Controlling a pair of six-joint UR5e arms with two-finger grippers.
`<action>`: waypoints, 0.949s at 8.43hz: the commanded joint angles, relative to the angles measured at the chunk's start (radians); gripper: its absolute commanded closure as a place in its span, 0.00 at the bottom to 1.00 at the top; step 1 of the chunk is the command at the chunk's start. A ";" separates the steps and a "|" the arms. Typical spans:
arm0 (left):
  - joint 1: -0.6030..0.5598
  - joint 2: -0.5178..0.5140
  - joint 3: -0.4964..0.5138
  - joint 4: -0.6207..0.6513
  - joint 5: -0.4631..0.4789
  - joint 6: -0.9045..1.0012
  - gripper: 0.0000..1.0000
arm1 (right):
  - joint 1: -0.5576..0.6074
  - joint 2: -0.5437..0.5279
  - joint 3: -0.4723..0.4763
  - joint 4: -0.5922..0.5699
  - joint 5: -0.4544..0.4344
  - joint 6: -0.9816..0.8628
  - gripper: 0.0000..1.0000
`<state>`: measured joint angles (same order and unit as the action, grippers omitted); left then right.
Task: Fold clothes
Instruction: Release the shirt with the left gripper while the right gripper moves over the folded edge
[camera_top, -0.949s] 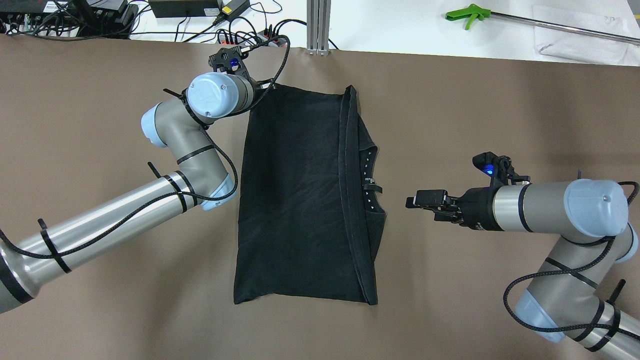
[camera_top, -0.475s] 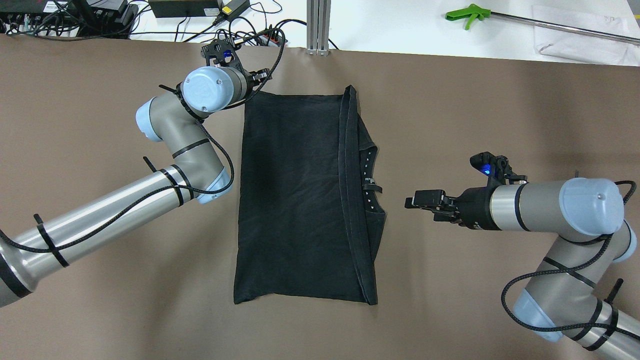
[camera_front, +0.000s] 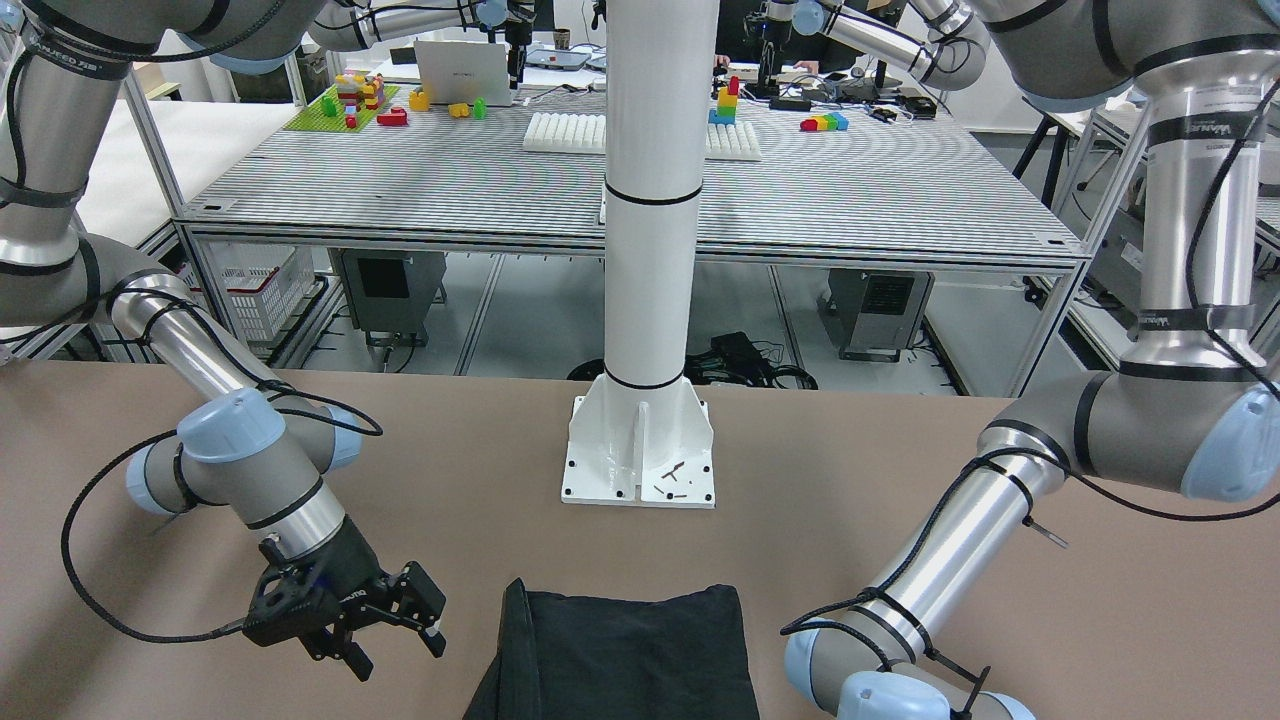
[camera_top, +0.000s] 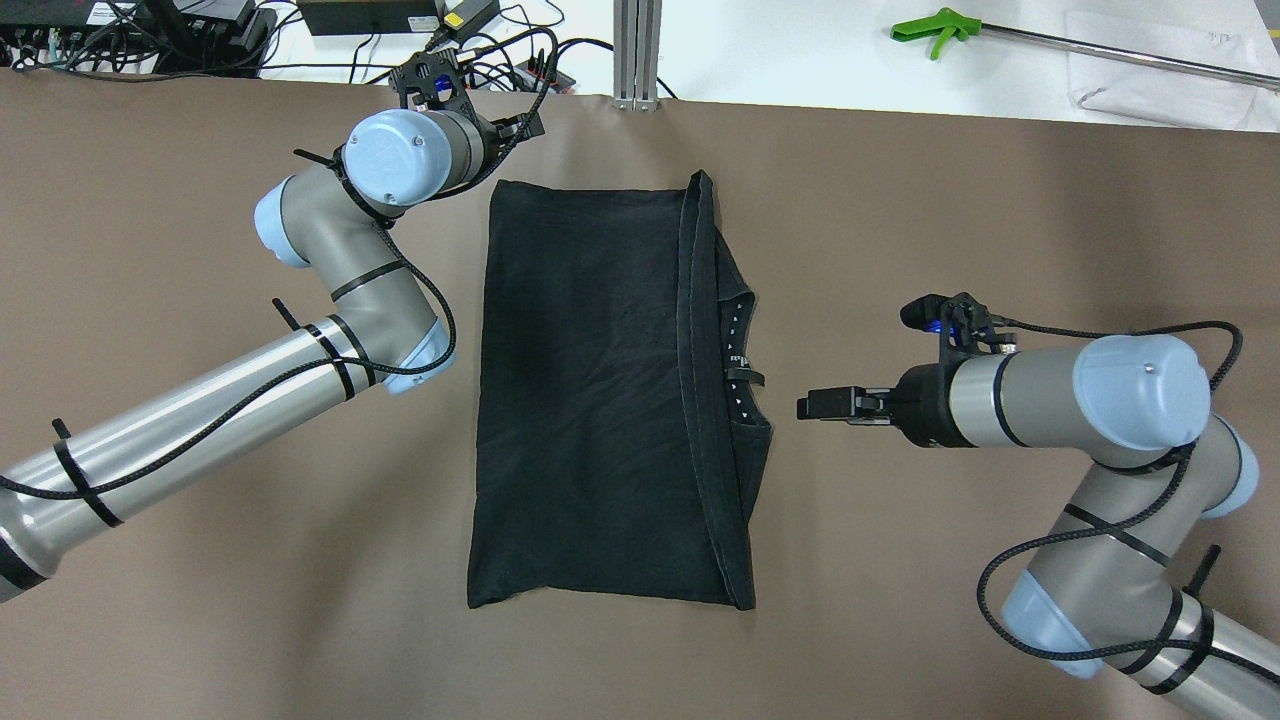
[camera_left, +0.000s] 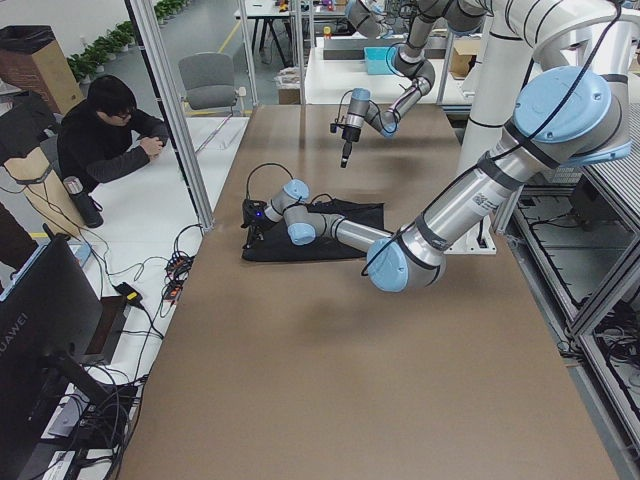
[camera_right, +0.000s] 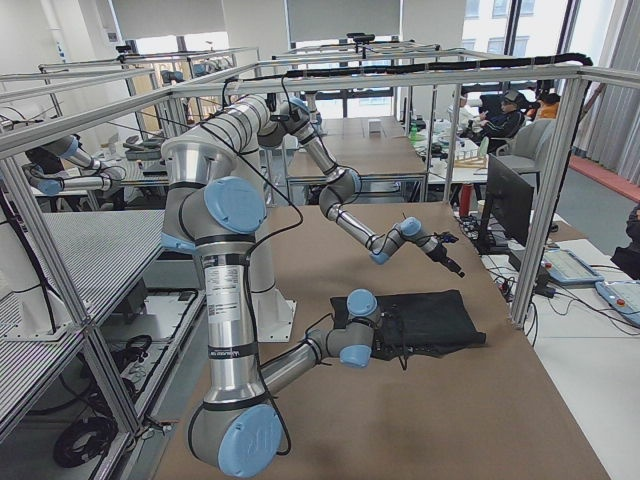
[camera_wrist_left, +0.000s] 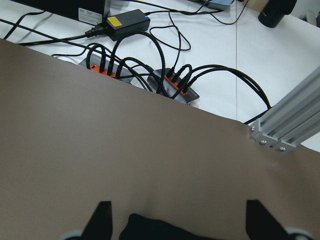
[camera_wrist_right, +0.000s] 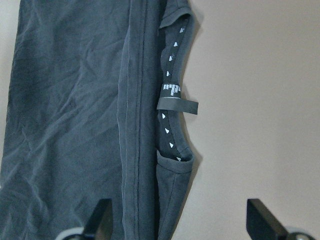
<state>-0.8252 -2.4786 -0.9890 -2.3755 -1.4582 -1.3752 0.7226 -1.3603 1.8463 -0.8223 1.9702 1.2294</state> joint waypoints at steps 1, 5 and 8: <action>-0.018 0.045 -0.052 -0.007 -0.060 0.010 0.06 | -0.081 0.157 0.057 -0.365 -0.167 -0.044 0.06; -0.031 0.112 -0.109 -0.014 -0.067 0.031 0.06 | -0.137 0.315 -0.048 -0.532 -0.358 -0.172 0.06; -0.029 0.121 -0.109 -0.027 -0.065 0.031 0.06 | -0.140 0.498 -0.292 -0.537 -0.428 -0.176 0.06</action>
<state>-0.8550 -2.3632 -1.0977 -2.3908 -1.5245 -1.3440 0.5869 -0.9705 1.7011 -1.3552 1.5909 1.0597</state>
